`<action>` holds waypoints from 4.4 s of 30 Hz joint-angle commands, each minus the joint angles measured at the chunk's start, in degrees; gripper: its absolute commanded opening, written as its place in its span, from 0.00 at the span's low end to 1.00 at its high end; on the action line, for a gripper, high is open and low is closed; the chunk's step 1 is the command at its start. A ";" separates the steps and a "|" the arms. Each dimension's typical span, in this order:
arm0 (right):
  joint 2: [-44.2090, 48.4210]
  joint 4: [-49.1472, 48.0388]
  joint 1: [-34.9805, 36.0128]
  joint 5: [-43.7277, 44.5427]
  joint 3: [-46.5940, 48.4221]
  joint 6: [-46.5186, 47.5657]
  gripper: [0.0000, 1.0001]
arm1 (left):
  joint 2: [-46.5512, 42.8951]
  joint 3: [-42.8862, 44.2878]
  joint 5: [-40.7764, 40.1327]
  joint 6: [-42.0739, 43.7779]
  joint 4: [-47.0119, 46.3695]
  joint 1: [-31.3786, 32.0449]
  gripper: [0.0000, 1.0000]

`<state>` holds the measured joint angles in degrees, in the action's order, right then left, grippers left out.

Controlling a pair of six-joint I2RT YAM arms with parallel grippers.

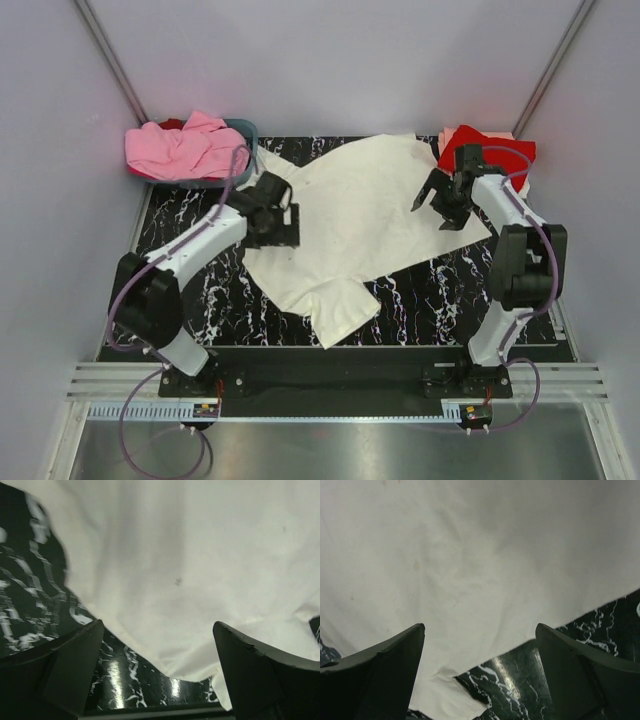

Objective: Fold and stack the t-shirts
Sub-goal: Flatten the tshirt out

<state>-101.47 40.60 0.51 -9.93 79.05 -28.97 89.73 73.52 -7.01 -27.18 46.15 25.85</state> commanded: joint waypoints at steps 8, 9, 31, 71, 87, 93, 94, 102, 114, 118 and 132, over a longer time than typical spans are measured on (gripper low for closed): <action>-4.79 2.57 -3.76 13.19 2.53 1.20 0.99 | -2.72 -10.65 1.55 -15.96 -8.08 20.36 0.95; -4.88 2.03 -4.81 12.14 1.21 1.28 0.99 | -2.72 -11.20 2.16 -16.58 -8.62 21.17 0.96; 3.03 1.67 -6.84 9.23 -7.76 0.85 0.99 | -4.19 -19.81 -2.65 -16.94 1.97 25.39 0.00; 46.92 -52.73 16.36 -2.19 -59.72 -15.94 0.95 | 21.32 25.07 10.52 -5.26 -13.63 -15.12 0.54; 37.14 -53.08 16.10 -3.34 -55.49 -15.24 0.95 | 38.85 33.99 10.52 -8.59 -15.82 -16.18 0.50; 36.61 -53.17 15.83 -3.60 -55.40 -15.33 0.95 | 41.04 35.20 11.22 -8.94 -17.06 -16.18 0.51; 36.61 -53.25 15.75 -3.69 -55.40 -15.41 0.95 | 42.18 36.51 11.14 -9.03 -16.89 -16.18 0.51; 35.91 -53.43 15.31 -4.30 -55.23 -15.41 0.94 | 45.97 39.34 11.57 -10.08 -16.09 -16.27 0.50; 34.67 -53.96 14.69 -5.45 -54.96 -15.59 0.94 | 43.07 38.02 11.31 -10.44 -17.76 -16.18 0.10; 34.24 -53.96 14.52 -5.80 -54.88 -15.59 0.93 | 42.63 39.86 11.14 -10.35 -17.06 -16.18 0.01; 33.53 -54.66 13.81 -6.85 -54.96 -15.85 0.93 | 51.84 56.72 17.54 -7.89 -20.39 -13.81 0.23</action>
<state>-67.59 -11.33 14.79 -15.64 22.17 -44.86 137.51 125.73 5.61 -36.64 30.37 10.74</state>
